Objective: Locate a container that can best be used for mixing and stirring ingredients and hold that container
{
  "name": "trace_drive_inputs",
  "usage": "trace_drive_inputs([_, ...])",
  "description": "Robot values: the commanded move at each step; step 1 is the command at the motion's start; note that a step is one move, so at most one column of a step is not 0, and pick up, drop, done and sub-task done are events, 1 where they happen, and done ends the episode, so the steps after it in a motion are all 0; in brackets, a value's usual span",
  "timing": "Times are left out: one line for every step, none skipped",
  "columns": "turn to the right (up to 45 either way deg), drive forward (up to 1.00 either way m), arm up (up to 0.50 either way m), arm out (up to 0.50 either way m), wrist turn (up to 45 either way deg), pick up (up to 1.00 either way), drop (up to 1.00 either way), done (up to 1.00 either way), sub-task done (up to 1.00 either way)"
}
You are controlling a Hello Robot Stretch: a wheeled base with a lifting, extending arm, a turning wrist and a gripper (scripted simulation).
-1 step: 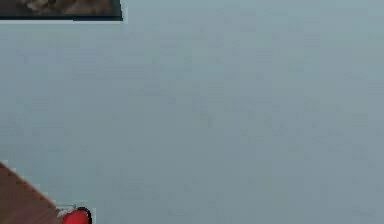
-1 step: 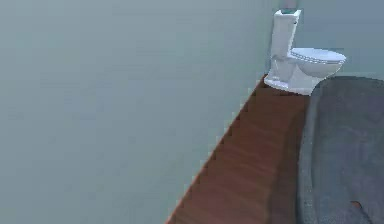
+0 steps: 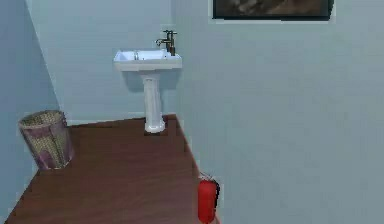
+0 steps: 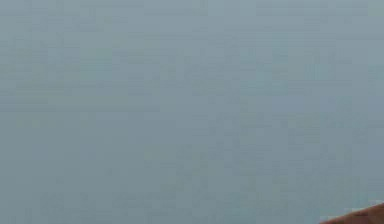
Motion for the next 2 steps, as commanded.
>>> trace_drive_inputs([-45.0,0.0,0.0,0.0,0.0,0.0,0.0,0.0,0.0])
trace_drive_inputs([-24.0,0.0,0.0,0.0,0.0,0.0,0.0,0.0,0.0])
